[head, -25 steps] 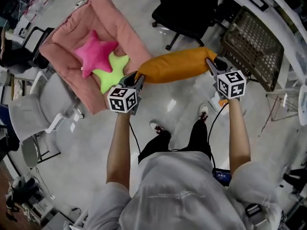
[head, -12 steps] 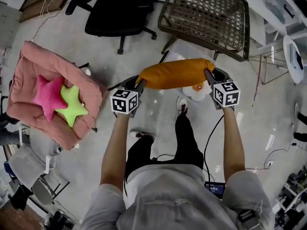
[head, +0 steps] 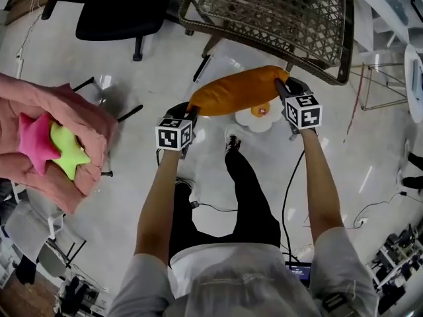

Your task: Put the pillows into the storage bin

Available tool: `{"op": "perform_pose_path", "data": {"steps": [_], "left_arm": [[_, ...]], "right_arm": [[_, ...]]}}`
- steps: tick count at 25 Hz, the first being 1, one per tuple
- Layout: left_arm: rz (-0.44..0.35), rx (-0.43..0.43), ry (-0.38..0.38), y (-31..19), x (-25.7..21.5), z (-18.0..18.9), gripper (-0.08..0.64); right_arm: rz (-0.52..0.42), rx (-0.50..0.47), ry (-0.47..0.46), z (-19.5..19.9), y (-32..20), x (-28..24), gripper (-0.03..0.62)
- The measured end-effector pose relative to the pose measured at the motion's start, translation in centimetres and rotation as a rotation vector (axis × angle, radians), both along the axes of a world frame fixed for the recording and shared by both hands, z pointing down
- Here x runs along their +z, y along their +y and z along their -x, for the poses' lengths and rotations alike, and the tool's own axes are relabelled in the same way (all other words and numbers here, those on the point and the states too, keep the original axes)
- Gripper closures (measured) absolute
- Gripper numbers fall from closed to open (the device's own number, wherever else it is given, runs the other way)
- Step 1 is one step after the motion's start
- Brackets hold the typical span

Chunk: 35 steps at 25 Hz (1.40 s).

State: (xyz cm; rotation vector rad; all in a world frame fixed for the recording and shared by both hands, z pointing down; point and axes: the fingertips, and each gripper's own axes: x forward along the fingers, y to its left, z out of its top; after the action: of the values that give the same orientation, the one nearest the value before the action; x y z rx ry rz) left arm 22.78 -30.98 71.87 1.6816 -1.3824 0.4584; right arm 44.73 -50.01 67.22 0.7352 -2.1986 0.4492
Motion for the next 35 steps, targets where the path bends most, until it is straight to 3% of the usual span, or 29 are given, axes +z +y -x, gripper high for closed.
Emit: {"op": "perform_pose_path", "data": {"steps": [5,10,13,19,26,30,35], "left_arm": [[0.055,-0.003,-0.007,-1.4,4.9,-0.4,0.442],[0.156,0.014,-0.04,-0.7,8.3,-0.4,0.384],[0.151,-0.045,0.002,-0.3,8.8,0.1,0.277],[0.103,-0.09,0.009,0.4,6.7,3.4,0.262],[0.032,-0.186,-0.023,3.7,1.7,9.8,0.265],[-0.02,-0.273,-0.061,7.6,-2.3,15.7,0.278],[-0.107,-0.408,-0.097,15.4,-9.3,24.2,0.302]], "right_arm": [[0.044,-0.014,0.041,-0.4,-1.8,5.9,0.48],[0.11,-0.03,0.107,-0.5,-1.4,9.7,0.369],[0.104,-0.035,0.132,-0.3,-1.1,10.4,0.346],[0.077,-0.051,0.131,2.4,-1.0,8.2,0.315],[0.021,-0.148,0.102,10.3,0.9,3.2,0.307],[-0.02,-0.244,0.054,18.4,4.1,-0.8,0.307],[-0.066,-0.371,-0.032,29.1,11.7,-7.9,0.308]]}}
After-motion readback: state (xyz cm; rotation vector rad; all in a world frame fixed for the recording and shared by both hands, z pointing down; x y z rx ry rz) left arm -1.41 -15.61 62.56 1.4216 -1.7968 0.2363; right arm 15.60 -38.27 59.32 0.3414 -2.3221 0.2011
